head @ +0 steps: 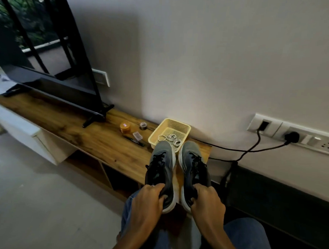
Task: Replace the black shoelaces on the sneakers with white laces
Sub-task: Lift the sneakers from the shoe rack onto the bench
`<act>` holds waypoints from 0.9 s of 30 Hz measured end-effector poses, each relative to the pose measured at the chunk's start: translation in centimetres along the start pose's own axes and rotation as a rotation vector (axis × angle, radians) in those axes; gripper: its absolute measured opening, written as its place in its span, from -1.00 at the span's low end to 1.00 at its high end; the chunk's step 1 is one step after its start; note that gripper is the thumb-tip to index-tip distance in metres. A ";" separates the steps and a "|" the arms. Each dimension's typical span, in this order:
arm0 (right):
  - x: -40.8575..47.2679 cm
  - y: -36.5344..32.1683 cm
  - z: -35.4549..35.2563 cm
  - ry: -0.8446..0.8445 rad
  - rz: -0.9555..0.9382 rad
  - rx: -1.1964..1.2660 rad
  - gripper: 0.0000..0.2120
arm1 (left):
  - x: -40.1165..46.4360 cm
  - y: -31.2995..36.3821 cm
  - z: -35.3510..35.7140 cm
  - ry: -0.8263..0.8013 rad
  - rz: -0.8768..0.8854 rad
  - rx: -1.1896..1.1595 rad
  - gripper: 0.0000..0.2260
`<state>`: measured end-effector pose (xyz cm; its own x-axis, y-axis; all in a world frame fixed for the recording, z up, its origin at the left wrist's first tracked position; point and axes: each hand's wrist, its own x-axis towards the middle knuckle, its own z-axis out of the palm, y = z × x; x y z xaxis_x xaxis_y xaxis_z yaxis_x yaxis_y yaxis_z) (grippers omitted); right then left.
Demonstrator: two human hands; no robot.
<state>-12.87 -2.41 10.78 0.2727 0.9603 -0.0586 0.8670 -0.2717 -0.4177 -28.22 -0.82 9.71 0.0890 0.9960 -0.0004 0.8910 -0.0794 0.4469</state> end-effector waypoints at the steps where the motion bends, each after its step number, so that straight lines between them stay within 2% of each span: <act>1: 0.1 -0.2 0.4 -0.011 0.019 -0.004 -0.82 | 0.3 -0.6 0.0 0.005 -0.024 -0.007 -0.74; 8: 1.5 -0.9 3.3 -0.074 0.103 -0.037 -0.79 | 3.4 -4.6 0.6 0.083 -0.174 -0.063 -0.71; 14: 3.1 -1.0 5.3 -0.130 0.080 -0.098 -0.74 | 6.6 -6.7 2.1 0.114 -0.275 -0.024 -0.69; 19: 4.9 -0.8 6.8 -0.198 0.024 -0.174 -0.68 | 8.5 -6.9 3.5 0.124 -0.309 0.066 -0.70; 24: 6.1 -1.2 8.1 -0.236 -0.022 -0.255 -0.58 | 10.8 -6.7 5.3 0.195 -0.287 0.115 -0.81; 27: 7.0 -1.2 8.9 -0.236 -0.034 -0.270 -0.59 | 11.7 -6.4 6.1 0.178 -0.284 0.143 -0.80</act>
<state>-15.72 5.19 2.85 0.1655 0.9487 -0.2693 0.9615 -0.2160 -0.1700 -30.16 11.05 1.40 -0.2391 0.9695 0.0548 0.9234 0.2095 0.3215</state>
